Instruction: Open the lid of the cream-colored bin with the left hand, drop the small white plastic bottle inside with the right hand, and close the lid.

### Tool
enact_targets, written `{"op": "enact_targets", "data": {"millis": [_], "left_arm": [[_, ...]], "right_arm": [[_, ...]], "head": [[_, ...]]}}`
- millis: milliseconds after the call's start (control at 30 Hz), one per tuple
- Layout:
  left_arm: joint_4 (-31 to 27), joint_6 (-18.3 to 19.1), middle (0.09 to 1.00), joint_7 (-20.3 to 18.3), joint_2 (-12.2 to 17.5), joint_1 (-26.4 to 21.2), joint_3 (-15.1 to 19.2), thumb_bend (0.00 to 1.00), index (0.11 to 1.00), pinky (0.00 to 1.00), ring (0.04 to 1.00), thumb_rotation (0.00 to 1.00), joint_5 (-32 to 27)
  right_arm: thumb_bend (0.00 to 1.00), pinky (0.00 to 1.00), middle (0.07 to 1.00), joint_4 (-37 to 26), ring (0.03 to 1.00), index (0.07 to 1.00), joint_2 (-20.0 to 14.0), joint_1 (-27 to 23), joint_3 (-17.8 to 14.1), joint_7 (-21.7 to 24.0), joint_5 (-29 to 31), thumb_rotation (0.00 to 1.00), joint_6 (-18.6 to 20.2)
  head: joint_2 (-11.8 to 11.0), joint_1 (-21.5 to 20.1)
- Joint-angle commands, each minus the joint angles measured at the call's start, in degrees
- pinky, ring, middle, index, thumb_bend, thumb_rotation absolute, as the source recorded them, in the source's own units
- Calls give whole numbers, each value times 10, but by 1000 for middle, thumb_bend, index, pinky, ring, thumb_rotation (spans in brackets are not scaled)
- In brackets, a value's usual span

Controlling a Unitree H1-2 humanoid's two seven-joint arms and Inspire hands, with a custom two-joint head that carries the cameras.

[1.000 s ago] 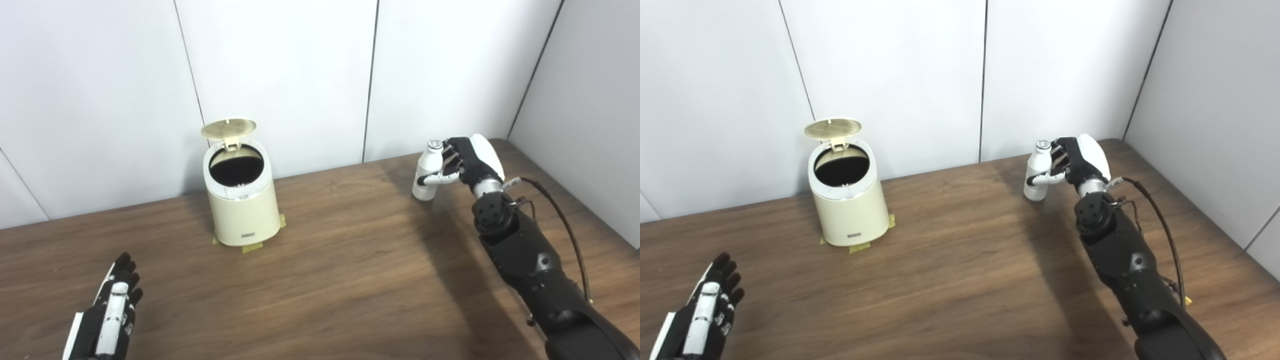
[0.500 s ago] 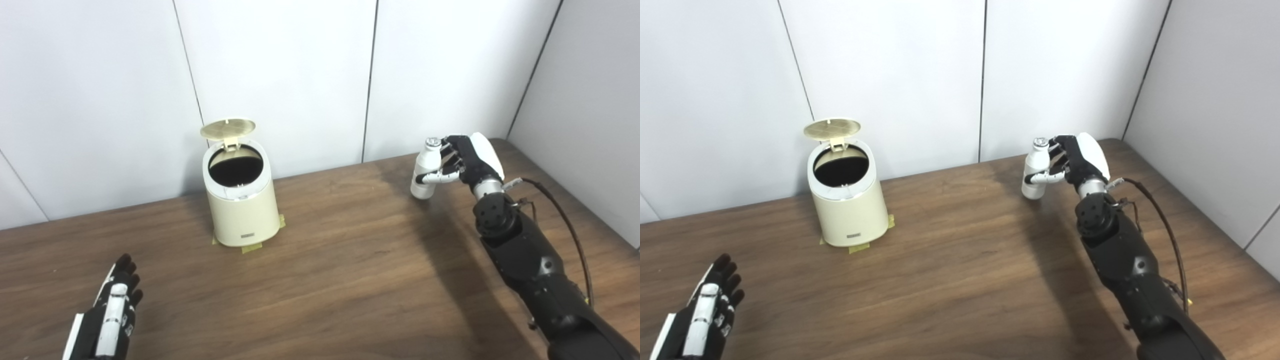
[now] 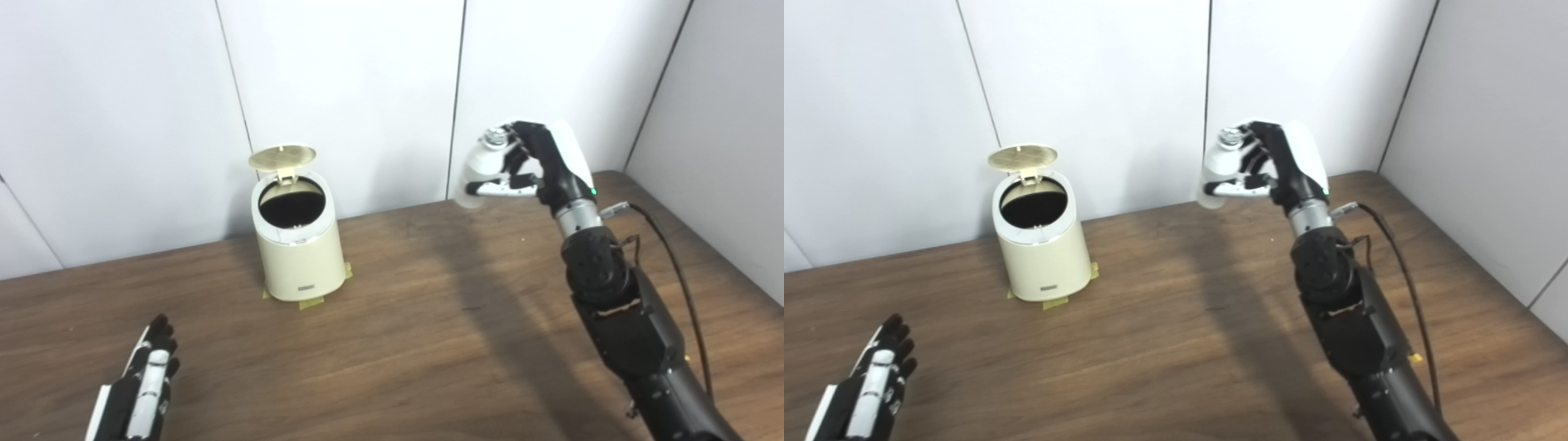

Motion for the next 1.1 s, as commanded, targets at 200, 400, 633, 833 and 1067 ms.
{"op": "enact_targets", "data": {"millis": [200,400,633,833,1067], "left_arm": [[0,-34,961,7,-16,-1,-10,517,1000,962,965,728,15],[1,-30,958,13,-28,3,-21,524,1000,948,959,742,33],[6,-35,946,16,-41,6,-34,532,990,940,948,755,53],[4,-34,939,22,-48,8,-44,537,988,931,938,756,63],[2,-40,934,24,-53,14,-54,547,983,932,937,742,66]], "right_arm": [[511,321,484,-75,377,554,38,-39,39,27,-34,0,-27],[512,329,488,-70,383,549,80,-57,64,39,-33,0,-48],[514,315,486,-15,387,537,120,-84,81,19,-37,0,-109],[515,305,488,58,386,532,147,-113,74,-12,-42,0,-141],[514,325,490,130,388,535,160,-135,66,-44,-40,0,-164]], "head": [[-2,41],[-5,74],[-10,94],[-13,104],[-17,113]]}}
